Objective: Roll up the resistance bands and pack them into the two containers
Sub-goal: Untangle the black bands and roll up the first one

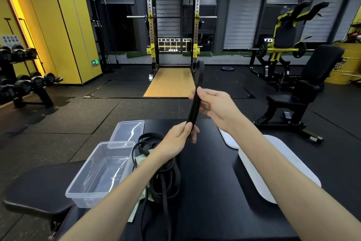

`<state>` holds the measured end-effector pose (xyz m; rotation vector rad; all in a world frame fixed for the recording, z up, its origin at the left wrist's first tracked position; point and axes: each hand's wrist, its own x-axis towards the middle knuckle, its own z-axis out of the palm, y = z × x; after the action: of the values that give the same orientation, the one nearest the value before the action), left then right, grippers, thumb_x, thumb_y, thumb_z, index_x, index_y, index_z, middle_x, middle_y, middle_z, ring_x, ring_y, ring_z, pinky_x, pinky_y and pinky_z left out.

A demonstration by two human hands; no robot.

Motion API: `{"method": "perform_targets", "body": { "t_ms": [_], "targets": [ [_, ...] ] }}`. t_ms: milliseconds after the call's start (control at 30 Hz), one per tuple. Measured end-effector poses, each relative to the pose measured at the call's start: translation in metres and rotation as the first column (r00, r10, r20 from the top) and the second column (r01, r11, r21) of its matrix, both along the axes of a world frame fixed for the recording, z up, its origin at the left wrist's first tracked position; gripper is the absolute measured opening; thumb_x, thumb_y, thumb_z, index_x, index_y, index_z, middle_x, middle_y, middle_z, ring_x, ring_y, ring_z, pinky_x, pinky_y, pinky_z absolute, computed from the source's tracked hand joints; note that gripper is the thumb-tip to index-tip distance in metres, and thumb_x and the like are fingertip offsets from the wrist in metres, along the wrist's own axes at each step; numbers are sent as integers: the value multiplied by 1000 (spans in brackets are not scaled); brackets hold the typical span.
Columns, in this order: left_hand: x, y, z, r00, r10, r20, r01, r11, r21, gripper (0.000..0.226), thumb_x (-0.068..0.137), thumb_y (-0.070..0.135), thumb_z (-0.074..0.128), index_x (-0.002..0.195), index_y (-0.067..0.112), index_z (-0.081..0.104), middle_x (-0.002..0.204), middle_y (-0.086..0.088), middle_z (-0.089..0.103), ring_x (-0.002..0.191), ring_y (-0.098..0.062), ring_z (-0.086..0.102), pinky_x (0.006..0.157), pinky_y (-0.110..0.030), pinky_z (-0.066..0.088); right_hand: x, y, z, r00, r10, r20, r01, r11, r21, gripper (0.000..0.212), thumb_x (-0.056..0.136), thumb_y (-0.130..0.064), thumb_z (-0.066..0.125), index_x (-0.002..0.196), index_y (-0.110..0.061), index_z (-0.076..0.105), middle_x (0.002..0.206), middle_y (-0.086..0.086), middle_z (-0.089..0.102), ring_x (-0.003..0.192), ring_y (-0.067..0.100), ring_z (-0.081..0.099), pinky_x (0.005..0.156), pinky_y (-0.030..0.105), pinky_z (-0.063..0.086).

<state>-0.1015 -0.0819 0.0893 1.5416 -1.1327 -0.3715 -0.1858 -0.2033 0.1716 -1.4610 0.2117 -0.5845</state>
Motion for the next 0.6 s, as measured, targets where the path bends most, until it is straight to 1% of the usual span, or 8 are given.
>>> {"method": "perform_targets", "body": {
  "t_ms": [100,167,267,333,400,500,533,600],
  "targets": [
    [-1,-4,9,1000,4,-28,-6,999,-43,35,105,29,29,84,16,55,63,6,48,60,-12,46,66,-24,39,1,0,7,999,16,40,-16,1000,-11,20,96,-24,54,104,-14,68,104,5,72,95,15,66,78,25,51],
    [-4,-8,20,997,-37,-68,31,996,-81,36,105,30,28,85,12,52,59,9,44,57,-11,41,60,-22,36,2,2,4,1000,13,-13,-14,994,-108,22,96,-28,55,105,-12,67,96,6,73,77,21,65,77,29,51],
    [-11,-11,32,986,-92,-142,74,990,-122,37,106,29,26,87,9,51,61,7,44,56,-10,41,61,-26,35,-2,8,-7,990,52,-128,-76,978,-193,31,97,-29,53,102,-2,67,70,-1,69,50,14,57,62,34,50],
    [-13,-9,33,969,-147,-197,123,984,-127,38,106,29,26,91,7,53,66,3,50,60,-11,45,66,-27,40,-4,10,-9,987,70,-144,-96,978,-186,36,99,-29,49,99,2,66,72,-1,71,46,15,54,52,33,49],
    [-12,-4,28,954,-181,-240,163,982,-94,39,105,29,28,96,5,56,75,-1,60,71,-14,56,77,-30,49,-4,9,-8,988,39,-149,-67,981,-184,36,99,-33,49,92,-1,65,85,8,74,47,21,51,51,33,48],
    [-6,7,12,980,-148,-129,156,987,49,35,105,24,31,106,5,60,89,-6,69,86,-20,65,92,-32,49,-1,5,-1,989,-38,-142,22,993,-113,30,98,-31,50,88,-6,64,84,11,73,72,22,67,73,36,55],
    [-5,10,7,987,-136,-79,143,986,85,33,105,21,31,105,3,60,88,-6,68,85,-18,65,90,-29,50,1,4,2,987,-55,-150,39,993,-107,29,98,-30,50,88,-7,64,82,10,73,77,21,68,75,35,55],
    [-5,13,2,992,-107,-68,113,989,94,31,105,16,30,99,1,57,77,-4,63,72,-14,61,78,-22,49,4,5,8,984,-62,-166,45,994,-104,29,99,-30,49,89,-8,63,80,7,72,77,19,68,69,30,56]
  ]
}}
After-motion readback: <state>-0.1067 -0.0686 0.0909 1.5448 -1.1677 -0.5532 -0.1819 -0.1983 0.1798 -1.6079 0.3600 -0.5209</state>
